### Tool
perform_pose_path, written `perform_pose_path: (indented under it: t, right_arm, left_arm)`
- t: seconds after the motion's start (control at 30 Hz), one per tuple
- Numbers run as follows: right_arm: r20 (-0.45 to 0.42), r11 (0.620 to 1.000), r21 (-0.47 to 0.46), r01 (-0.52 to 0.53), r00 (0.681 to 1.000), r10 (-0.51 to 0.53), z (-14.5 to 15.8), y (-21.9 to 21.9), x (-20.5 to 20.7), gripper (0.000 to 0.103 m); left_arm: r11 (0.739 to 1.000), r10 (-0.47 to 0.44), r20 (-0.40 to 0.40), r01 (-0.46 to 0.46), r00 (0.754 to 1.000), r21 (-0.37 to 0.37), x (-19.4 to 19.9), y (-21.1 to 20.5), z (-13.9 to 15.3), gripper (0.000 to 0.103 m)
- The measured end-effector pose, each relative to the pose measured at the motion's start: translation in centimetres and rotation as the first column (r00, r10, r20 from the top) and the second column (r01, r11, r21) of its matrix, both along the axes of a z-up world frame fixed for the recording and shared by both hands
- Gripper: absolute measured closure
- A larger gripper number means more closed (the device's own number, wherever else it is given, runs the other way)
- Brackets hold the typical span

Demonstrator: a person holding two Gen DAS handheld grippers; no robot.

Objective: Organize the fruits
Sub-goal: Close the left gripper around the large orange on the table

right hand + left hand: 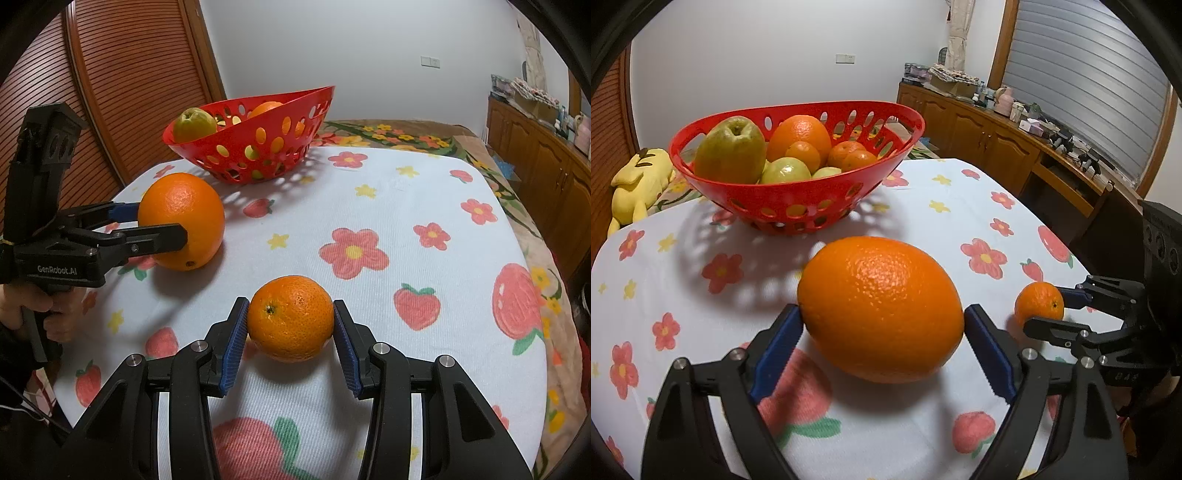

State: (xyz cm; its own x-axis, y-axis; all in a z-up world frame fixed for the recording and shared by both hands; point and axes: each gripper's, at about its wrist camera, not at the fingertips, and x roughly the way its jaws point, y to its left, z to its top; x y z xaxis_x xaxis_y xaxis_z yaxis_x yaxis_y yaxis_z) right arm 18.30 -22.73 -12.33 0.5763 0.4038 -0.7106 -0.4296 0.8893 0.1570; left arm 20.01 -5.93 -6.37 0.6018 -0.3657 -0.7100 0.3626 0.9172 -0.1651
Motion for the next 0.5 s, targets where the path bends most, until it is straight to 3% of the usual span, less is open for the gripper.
perform_pose_path:
  t: [0.37,0.5]
  right_arm:
    - [0.001,1.0,0.001,0.0,1.0,0.0,0.0,0.0,0.0,0.058]
    - [0.002,1.0,0.006,0.002,1.0,-0.002,0.1,-0.1,0.0,0.058]
  left_arm:
    - [0.999,-0.024,-0.055,0.022,0.998,-0.023,1.6,-0.9,-1.1,0.013]
    - [0.999,-0.025,-0.028,0.024,0.999,-0.033,1.5,-1.2,-1.2,0.017]
